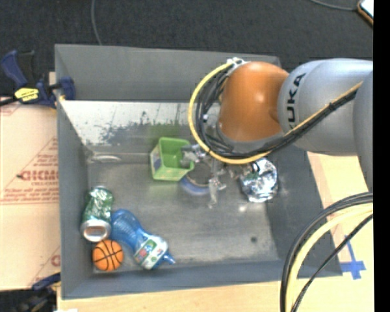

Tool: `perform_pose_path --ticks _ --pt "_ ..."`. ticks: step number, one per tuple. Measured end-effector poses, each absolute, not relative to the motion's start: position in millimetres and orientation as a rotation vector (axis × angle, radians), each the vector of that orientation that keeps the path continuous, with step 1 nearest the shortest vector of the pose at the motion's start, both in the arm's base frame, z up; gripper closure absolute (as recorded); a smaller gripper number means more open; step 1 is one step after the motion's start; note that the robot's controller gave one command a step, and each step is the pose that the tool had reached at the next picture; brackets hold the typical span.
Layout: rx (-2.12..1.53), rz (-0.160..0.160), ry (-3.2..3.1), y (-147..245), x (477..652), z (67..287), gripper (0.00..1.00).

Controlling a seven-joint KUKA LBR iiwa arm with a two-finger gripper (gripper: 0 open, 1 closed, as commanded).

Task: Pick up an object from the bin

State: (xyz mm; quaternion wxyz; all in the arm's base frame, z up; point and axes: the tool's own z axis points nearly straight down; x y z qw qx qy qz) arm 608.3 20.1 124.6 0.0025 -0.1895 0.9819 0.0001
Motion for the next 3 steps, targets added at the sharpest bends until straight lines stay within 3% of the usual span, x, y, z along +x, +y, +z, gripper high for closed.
perform_pose_path --ticks 1,2,3 --pt "0.434 0.012 3.101 34.2 629.2 75.5 0.0" --pt "-0.539 -0.001 3.073 97.0 633.6 74.9 1.0" --pt "-0.534 0.001 3.074 96.3 633.6 75.4 1.0"
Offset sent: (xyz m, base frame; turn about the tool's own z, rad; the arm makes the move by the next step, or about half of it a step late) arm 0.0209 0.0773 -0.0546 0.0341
